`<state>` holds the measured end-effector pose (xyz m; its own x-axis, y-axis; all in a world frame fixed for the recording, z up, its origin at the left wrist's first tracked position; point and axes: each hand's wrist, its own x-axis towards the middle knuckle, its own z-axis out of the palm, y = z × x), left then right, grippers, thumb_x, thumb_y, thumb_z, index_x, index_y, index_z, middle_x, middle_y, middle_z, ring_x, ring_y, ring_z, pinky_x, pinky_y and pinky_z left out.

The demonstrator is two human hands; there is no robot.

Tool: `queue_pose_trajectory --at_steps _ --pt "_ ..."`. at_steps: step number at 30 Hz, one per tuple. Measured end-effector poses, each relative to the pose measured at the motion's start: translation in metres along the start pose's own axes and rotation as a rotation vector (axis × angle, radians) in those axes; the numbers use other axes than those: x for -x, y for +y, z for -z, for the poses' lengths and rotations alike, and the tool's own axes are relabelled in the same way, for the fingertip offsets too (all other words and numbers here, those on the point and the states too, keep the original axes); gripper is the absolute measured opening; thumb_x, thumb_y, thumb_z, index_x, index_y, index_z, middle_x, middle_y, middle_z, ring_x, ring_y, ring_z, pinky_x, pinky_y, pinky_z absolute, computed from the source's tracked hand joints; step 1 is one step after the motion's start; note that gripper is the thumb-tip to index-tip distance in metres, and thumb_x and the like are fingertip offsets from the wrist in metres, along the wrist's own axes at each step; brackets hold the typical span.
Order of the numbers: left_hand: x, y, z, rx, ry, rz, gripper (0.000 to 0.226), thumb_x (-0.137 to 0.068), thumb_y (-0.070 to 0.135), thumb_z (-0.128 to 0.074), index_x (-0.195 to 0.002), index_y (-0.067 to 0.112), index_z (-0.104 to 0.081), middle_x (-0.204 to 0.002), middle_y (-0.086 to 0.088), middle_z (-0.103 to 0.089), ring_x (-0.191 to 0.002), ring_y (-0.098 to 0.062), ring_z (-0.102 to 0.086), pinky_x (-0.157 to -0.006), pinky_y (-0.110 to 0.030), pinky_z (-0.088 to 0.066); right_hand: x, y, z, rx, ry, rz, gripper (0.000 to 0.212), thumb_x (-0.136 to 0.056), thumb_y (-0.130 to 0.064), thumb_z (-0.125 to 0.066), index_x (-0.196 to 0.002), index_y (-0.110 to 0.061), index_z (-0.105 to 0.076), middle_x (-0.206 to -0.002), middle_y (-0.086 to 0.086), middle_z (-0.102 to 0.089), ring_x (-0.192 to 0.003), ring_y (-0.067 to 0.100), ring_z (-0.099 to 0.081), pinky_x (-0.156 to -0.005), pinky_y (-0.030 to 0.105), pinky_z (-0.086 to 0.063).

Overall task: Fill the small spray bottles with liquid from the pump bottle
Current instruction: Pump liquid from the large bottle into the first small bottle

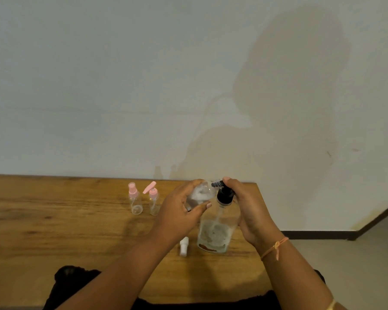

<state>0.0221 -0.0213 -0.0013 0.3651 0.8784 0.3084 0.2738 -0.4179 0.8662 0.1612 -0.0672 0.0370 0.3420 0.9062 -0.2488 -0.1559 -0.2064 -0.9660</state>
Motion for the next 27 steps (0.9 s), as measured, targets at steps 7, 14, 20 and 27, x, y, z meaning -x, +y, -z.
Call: queue_pose_trajectory --at_steps 7,14,20,27 --pt "-0.0024 0.0050 0.0000 0.028 0.032 -0.030 0.051 -0.077 0.020 -0.073 -0.106 0.052 -0.045 -0.109 0.028 -0.053 -0.103 0.023 -0.046 -0.083 0.003 -0.035 0.0039 0.0000 0.0012 0.023 -0.040 0.035 0.039 -0.087 -0.052 -0.052 -0.098 -0.022 -0.073 -0.106 -0.003 -0.072 -0.108 0.014 -0.060 -0.104 0.045 -0.041" --pt "-0.0023 0.0014 -0.0009 0.032 0.033 -0.024 0.050 -0.077 0.021 -0.074 -0.108 0.049 -0.048 -0.110 0.022 -0.056 -0.105 0.018 -0.048 -0.083 0.002 -0.036 0.0046 -0.0022 -0.0041 0.063 -0.007 0.082 0.033 -0.093 -0.042 -0.047 -0.085 -0.024 -0.073 -0.095 -0.002 -0.071 -0.099 0.016 -0.060 -0.096 0.038 -0.044" --pt "-0.0025 -0.0009 -0.0014 0.010 0.010 0.000 0.047 -0.077 0.023 -0.074 -0.113 0.042 -0.050 -0.110 0.023 -0.056 -0.104 0.021 -0.046 -0.082 0.003 -0.036 0.0053 -0.0007 -0.0066 0.096 0.040 0.101 0.030 -0.095 -0.039 -0.045 -0.085 -0.022 -0.067 -0.090 -0.001 -0.064 -0.082 0.009 -0.055 -0.069 0.023 -0.040" --pt "-0.0018 0.0040 -0.0006 0.038 0.040 -0.024 0.051 -0.077 0.020 -0.074 -0.106 0.052 -0.047 -0.109 0.025 -0.056 -0.105 0.019 -0.048 -0.082 0.002 -0.036 0.0049 0.0001 0.0017 0.046 -0.062 0.062 0.037 -0.090 -0.052 -0.046 -0.097 -0.027 -0.073 -0.105 -0.005 -0.070 -0.106 0.012 -0.059 -0.102 0.043 -0.041"
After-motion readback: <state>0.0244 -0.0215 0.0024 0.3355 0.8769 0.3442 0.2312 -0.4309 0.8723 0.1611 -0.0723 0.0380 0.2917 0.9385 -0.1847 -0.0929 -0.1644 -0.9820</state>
